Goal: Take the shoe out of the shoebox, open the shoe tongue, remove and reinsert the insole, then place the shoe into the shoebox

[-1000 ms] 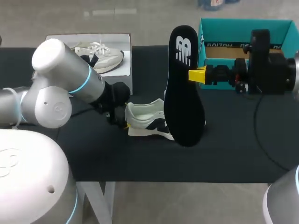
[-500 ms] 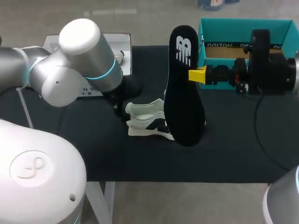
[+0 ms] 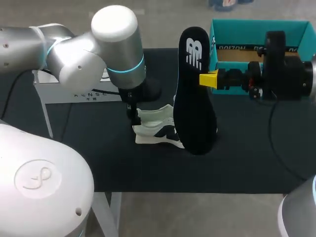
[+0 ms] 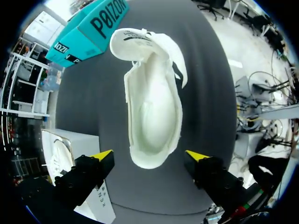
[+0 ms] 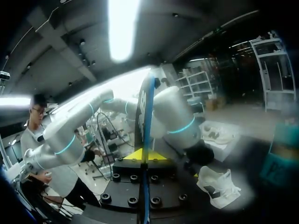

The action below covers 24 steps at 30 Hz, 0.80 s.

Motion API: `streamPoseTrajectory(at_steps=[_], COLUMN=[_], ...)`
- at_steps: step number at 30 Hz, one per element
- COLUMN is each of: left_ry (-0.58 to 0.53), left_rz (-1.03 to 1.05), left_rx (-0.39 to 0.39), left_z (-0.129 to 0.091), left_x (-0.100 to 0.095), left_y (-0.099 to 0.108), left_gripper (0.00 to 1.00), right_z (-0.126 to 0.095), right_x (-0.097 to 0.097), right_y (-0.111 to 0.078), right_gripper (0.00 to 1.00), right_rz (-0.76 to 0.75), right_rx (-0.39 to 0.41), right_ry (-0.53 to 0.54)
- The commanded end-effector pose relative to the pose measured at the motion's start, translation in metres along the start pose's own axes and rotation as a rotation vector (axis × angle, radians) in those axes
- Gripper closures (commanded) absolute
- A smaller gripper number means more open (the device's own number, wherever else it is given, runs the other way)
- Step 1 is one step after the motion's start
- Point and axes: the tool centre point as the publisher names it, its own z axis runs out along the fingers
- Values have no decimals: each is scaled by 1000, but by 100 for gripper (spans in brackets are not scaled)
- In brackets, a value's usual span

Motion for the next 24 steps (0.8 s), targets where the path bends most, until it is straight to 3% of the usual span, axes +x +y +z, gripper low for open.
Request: streamPoseTrajectory(at_steps=[1,14,24], left_ry=[11,10,-13], left_rz=[21,34,23], left_rx=[-38,-43,-19], left_z=[2,4,16], left_x=[-4,-8,-19], left_y=[-8,-19,-39], left_gripper=[0,0,0], right_z=[3,3,3], right_x=[0,0,0], right_y=[-1,-1,-1], right_gripper=[100,100,100], right_rz=[1,1,1], right_rx=[1,1,1], right_ry=[-3,-3,-3])
